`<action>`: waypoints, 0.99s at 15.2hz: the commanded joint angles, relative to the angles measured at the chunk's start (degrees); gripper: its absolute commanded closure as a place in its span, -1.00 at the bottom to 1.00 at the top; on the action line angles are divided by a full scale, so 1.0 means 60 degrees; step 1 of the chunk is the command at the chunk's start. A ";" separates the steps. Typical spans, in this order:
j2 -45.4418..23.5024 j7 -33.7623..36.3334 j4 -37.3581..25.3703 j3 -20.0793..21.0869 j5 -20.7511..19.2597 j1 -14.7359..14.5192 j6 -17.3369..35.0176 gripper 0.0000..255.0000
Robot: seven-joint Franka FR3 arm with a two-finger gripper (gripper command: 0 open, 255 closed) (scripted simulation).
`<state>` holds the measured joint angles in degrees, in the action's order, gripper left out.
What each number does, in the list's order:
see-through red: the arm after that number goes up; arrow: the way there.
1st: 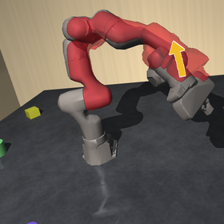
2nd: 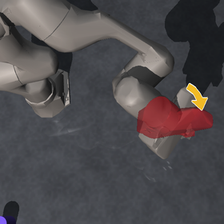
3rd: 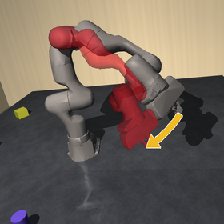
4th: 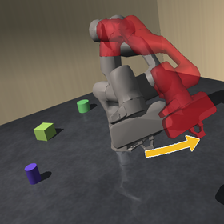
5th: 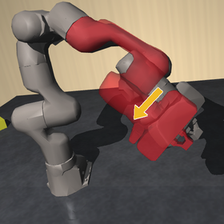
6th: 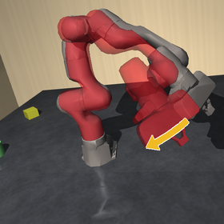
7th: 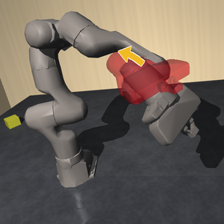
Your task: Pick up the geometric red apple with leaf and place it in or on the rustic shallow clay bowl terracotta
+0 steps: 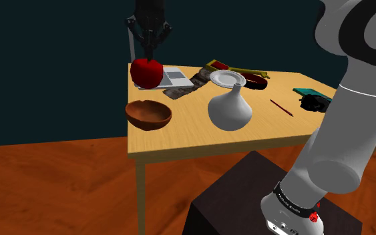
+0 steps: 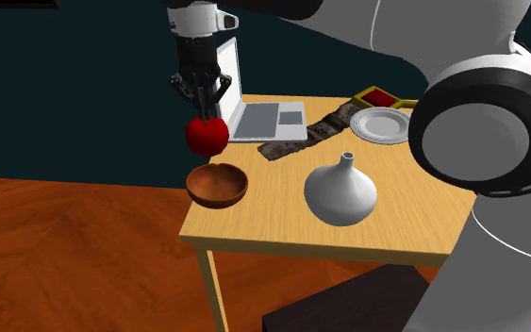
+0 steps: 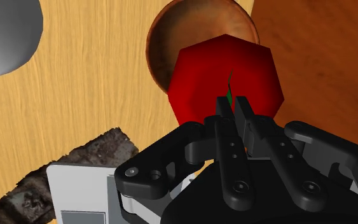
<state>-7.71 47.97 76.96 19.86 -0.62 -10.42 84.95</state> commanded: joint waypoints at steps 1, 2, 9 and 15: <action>0.0118 -0.0050 0.0439 -0.0021 0.0041 0.0042 0.0338 1.00; 0.0172 -0.0065 0.0640 -0.0027 0.0060 0.0055 0.0487 1.00; 0.0452 -0.0150 0.1902 -0.0059 0.0158 0.0118 0.1483 1.00; 0.0576 -0.0199 0.2828 -0.0074 0.0202 0.0144 0.2291 1.00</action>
<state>-4.39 46.78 93.13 19.41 0.54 -9.55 97.95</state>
